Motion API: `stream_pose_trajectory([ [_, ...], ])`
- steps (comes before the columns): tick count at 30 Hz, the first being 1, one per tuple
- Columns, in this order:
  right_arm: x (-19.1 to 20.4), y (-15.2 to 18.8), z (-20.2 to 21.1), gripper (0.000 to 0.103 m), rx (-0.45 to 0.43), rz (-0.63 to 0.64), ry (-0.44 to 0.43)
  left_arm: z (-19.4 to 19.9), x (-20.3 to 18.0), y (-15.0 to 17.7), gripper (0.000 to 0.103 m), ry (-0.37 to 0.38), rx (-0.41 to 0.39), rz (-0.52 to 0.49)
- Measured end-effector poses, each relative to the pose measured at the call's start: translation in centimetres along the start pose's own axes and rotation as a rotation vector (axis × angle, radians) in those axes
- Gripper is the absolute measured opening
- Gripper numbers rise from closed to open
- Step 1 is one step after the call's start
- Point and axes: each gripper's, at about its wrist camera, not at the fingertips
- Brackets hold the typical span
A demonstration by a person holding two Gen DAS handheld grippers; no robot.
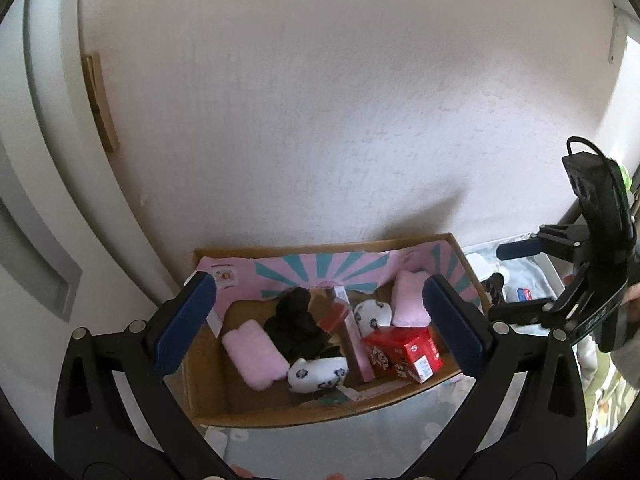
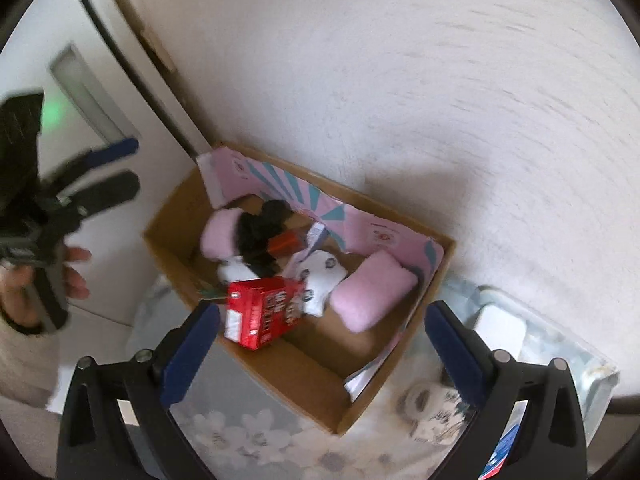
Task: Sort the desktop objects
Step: 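Open both tools to drop the pink sock and black item into the box, then move both tools back to the items on the sheet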
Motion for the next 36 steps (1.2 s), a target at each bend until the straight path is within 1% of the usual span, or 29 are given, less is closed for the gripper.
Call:
stream_pose_trajectory([
  [2, -0.7, 0.3, 1.8, 0.102, -0.025, -0.010, -0.002, 1.1, -0.4, -0.4, 0.103, 0.018, -0.012, -0.005],
  [5, -1.4, 0.9, 4.0, 0.102, -0.043, 0.016, 0.041, 2.2, -1.4, -0.9, 0.103, 0.028, -0.027, -0.023],
  [7, -2.2, 1.5, 5.6, 0.102, -0.033, 0.031, 0.076, 3.0, -2.5, -1.3, 0.103, 0.010, -0.037, -0.049],
  [8, -2.7, 1.8, 6.3, 0.102, -0.010, 0.028, 0.098, 3.2, -3.0, -1.4, 0.103, 0.002, -0.034, -0.059],
  [9, -3.5, 2.3, 7.2, 0.102, 0.011, 0.014, 0.118, 3.4, -3.8, -1.5, 0.103, -0.007, -0.021, -0.073],
  [10, -4.0, 2.7, 8.0, 0.102, 0.005, 0.006, 0.128, 3.7, -4.6, -1.6, 0.103, -0.012, -0.015, -0.079],
  [13, -5.3, 4.4, 11.4, 0.102, -0.056, -0.006, 0.139, 4.6, -6.7, -1.5, 0.103, 0.006, -0.036, -0.090],
  [18, -7.6, 7.1, 14.1, 0.102, -0.051, -0.007, 0.186, 5.5, -12.4, -0.9, 0.103, 0.039, -0.067, -0.156],
  [21, -8.9, 8.7, 14.7, 0.102, -0.043, -0.013, 0.205, 5.4, -15.5, 0.2, 0.103, 0.083, -0.058, -0.168],
  [24, -10.2, 10.3, 15.1, 0.102, -0.027, -0.007, 0.222, 4.5, -18.3, 1.7, 0.103, 0.139, -0.030, -0.153],
  [27, -11.3, 11.6, 15.1, 0.102, -0.015, 0.002, 0.216, 3.4, -20.8, 3.5, 0.103, 0.160, -0.007, -0.139],
  [29, -12.1, 12.5, 14.8, 0.102, -0.005, 0.000, 0.204, 2.6, -22.6, 4.9, 0.103, 0.168, -0.010, -0.113],
  [31, -12.8, 13.3, 14.3, 0.102, 0.003, 0.004, 0.195, 2.3, -24.1, 5.9, 0.103, 0.155, -0.027, -0.093],
  [33, -13.4, 14.0, 13.7, 0.102, 0.015, 0.013, 0.188, 1.5, -25.5, 7.3, 0.103, 0.111, -0.053, -0.057],
  [34, -13.6, 14.4, 13.2, 0.102, 0.022, 0.021, 0.184, 1.1, -25.9, 7.8, 0.103, 0.094, -0.057, -0.036],
  [36, -14.4, 15.1, 12.2, 0.102, 0.039, 0.031, 0.171, -0.6, -26.7, 9.3, 0.103, 0.049, -0.038, 0.040],
])
Point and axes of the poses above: each gripper's, at about its wrist camera, not at the fingertips, and z roughly against the way its jaws point, x to its left, y to its underside, and after that the axes turned 5 degrees about -x, right-handed
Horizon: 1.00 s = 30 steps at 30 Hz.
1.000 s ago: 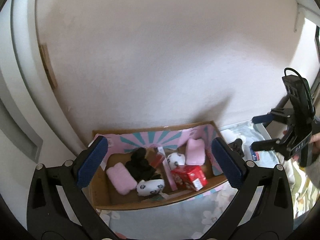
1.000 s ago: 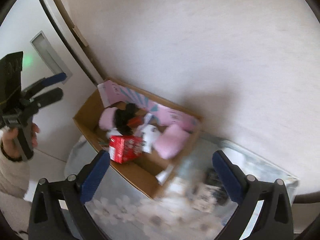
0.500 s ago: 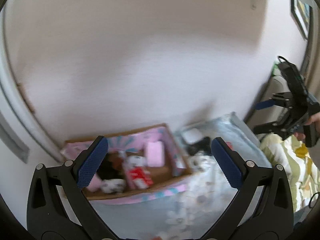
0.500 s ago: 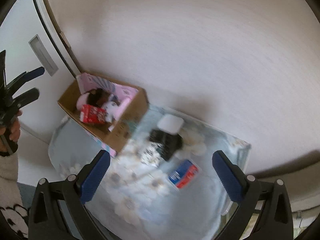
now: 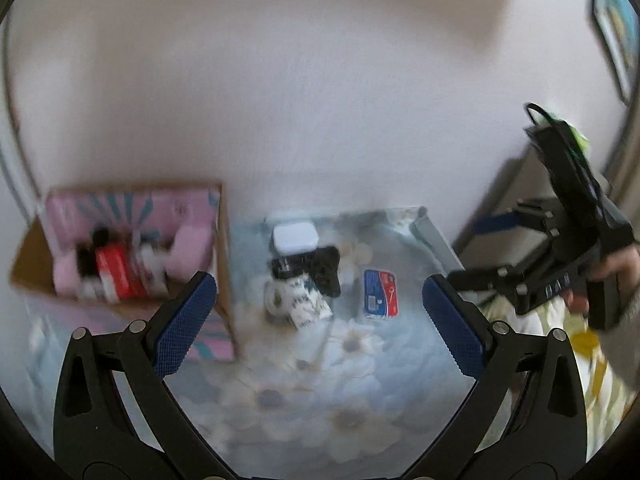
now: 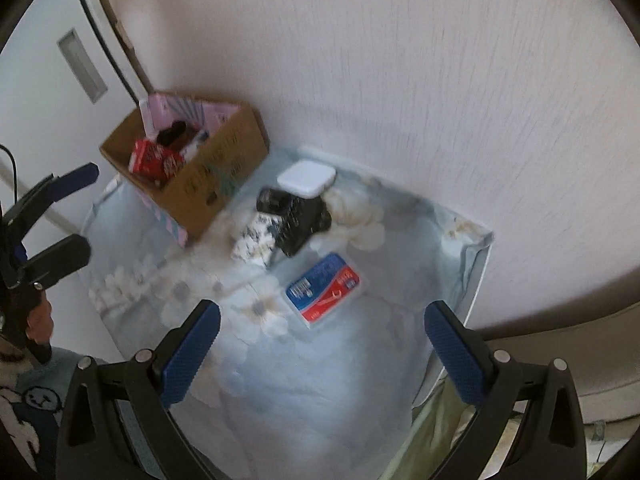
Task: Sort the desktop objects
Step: 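Move both tools back to the items on the sheet, then grasp the blue-red floss pick box with the right tool while the left grasps the white tissue pack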
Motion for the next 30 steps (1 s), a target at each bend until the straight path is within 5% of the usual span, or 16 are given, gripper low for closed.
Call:
stream_pose_trajectory([
  [6, -1.0, 2.5, -3.7, 0.102, -0.011, 0.044, -0.030, -5.3, 0.2, 4.2, 0.101, -0.143, 0.056, 0.223],
  [15, -0.9, 4.7, -8.2, 0.102, -0.020, 0.244, -0.070, -11.2, 0.1, 6.7, 0.098, -0.267, 0.066, 0.246],
  [25, -1.4, 3.7, -10.6, 0.102, 0.003, 0.364, -0.171, -14.2, -0.4, 7.4, 0.098, -0.298, 0.088, 0.200],
  [30, -1.1, 3.5, -11.3, 0.102, 0.003, 0.389, -0.196, -15.4, -0.7, 7.7, 0.083, -0.286, 0.126, 0.185],
])
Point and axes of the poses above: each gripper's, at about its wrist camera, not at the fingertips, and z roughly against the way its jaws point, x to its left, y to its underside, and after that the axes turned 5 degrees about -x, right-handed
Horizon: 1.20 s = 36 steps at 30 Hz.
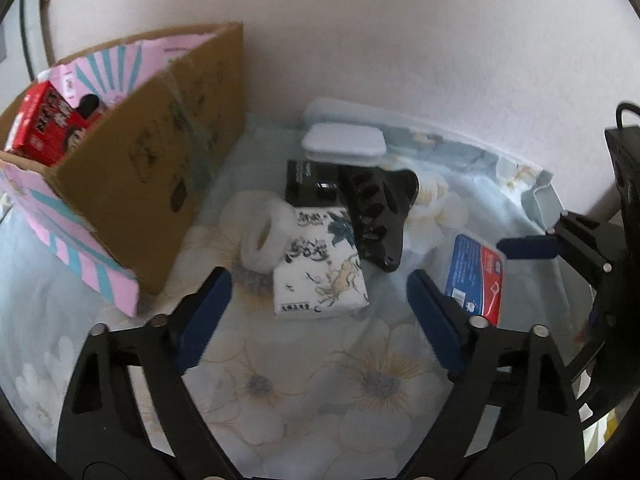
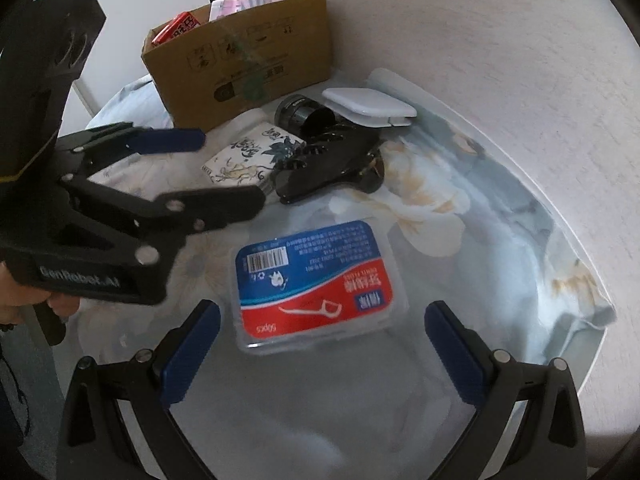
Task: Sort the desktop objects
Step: 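Grasp the blue-red floss pick box with the right tool while the left grasps the white tissue pack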
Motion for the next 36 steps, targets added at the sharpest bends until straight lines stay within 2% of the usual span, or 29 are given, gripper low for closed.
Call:
stream_pose_trajectory([
  [9, 0.0, -1.0, -0.3, 0.102, -0.005, -0.005, -0.048, -1.2, 0.2, -0.2, 0.082, -0.012, 0.024, 0.008],
  [13, 0.3, -1.0, -0.5, 0.102, 0.014, 0.000, -0.051, -1.6, 0.0, -0.3, 0.077, -0.012, 0.022, -0.015],
  [16, 0.5, -1.1, -0.4, 0.097, 0.019, 0.012, -0.045, -1.4, 0.0, -0.4, 0.065, 0.001, 0.020, -0.032],
  [17, 0.6, -1.2, -0.3, 0.094, 0.019, 0.016, -0.043, -1.4, 0.0, -0.5, 0.056, -0.006, 0.020, -0.040],
  [20, 0.7, -1.6, -0.1, 0.083, 0.011, 0.019, -0.038, -1.2, 0.4, -0.6, 0.046, 0.001, 0.022, -0.043],
  [21, 0.7, -1.6, -0.1, 0.083, 0.011, 0.016, -0.042, -1.2, 0.5, -0.6, 0.044, 0.000, 0.025, -0.049],
  [30, 1.2, -1.9, 1.2, 0.082, -0.011, -0.013, -0.026, 0.8, 0.4, -0.6, 0.043, 0.062, 0.041, -0.100],
  [36, 1.3, -2.2, 3.5, 0.082, -0.029, -0.077, -0.008, 3.2, 0.2, -2.0, 0.043, 0.137, 0.032, -0.156],
])
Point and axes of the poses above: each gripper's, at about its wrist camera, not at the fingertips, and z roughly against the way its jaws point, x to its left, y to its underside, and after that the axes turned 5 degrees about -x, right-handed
